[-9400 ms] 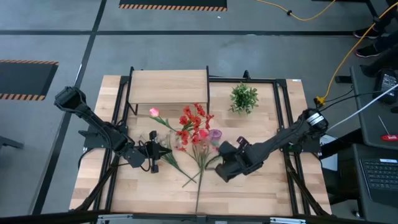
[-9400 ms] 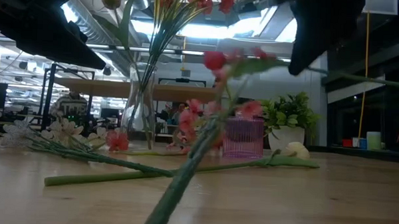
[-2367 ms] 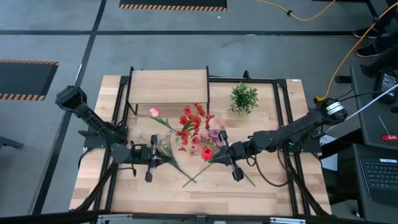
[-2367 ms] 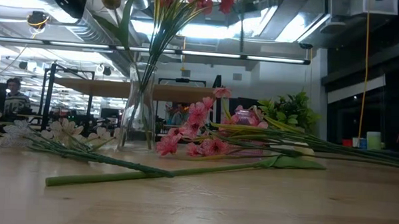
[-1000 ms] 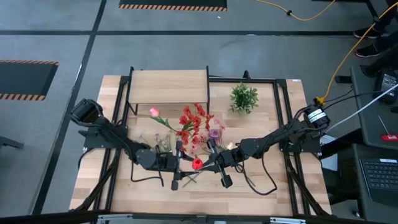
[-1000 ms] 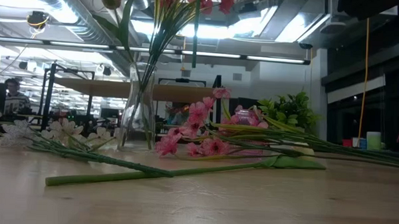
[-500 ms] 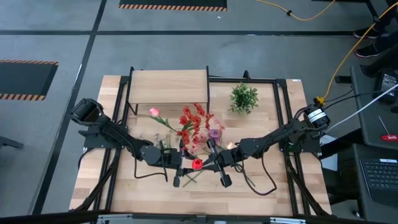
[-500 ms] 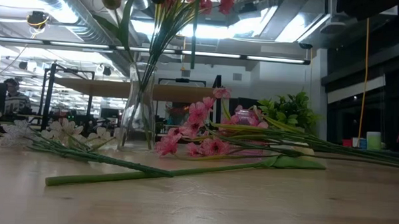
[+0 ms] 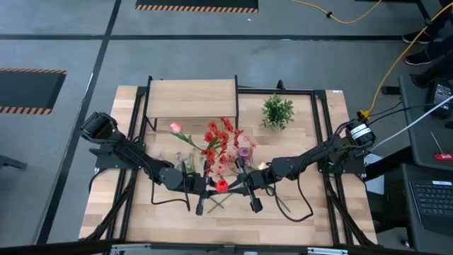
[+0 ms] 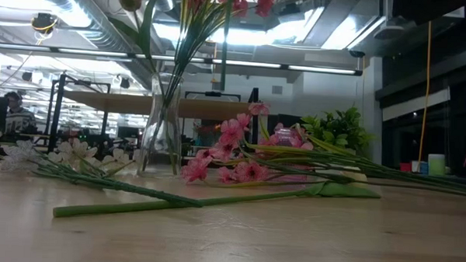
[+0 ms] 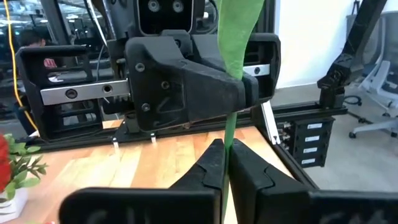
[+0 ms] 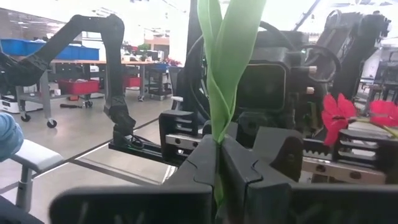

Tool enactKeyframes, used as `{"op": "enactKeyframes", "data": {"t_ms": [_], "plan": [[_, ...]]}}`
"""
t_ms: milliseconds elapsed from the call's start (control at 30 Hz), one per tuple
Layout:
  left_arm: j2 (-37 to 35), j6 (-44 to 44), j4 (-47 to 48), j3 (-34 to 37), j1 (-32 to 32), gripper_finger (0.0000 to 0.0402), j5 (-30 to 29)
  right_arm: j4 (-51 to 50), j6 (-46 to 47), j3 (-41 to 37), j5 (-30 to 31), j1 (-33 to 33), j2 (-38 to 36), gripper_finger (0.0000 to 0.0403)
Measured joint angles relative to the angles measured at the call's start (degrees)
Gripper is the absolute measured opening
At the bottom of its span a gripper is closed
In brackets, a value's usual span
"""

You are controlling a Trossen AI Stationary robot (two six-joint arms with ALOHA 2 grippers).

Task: Pick and place flowers into a vace then onto a shelf
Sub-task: Put the red tulip into the transparent vase

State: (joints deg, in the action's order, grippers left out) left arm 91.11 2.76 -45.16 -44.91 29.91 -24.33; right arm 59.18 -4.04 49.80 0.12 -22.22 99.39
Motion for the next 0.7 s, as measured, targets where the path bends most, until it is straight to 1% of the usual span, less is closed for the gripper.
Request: {"op": "enactKeyframes", "data": {"t_ms": [133, 267, 433, 600, 700], "plan": [[0.0, 0.0, 0.0, 0.0, 0.8, 0.0005, -0.4, 0.0, 0.8, 0.0, -0.3, 0.0, 0.0, 0.0039], [0.0, 0.0, -0.1, 0.0, 2.0, 0.0004, -3.2, -0.3, 1.4, 0.0, -0.4, -0.3, 0.0, 0.0073], [-0.4, 0.0, 0.2, 0.0, 3.7, 0.0004, -4.6, -0.4, 0.6, 0.0, -0.4, -0.3, 0.0, 0.0113], [-2.4, 0.0, -0.2, 0.0, 6.2, 0.0004, -5.0, -0.8, -0.8, 0.0, 0.1, 0.1, 0.0, 0.0126], [-3.7, 0.3, -0.1, 0.4, 8.0, 0.0004, -7.2, -0.9, -1.1, 0.0, 0.2, 0.2, 0.0, 0.0126]]}}
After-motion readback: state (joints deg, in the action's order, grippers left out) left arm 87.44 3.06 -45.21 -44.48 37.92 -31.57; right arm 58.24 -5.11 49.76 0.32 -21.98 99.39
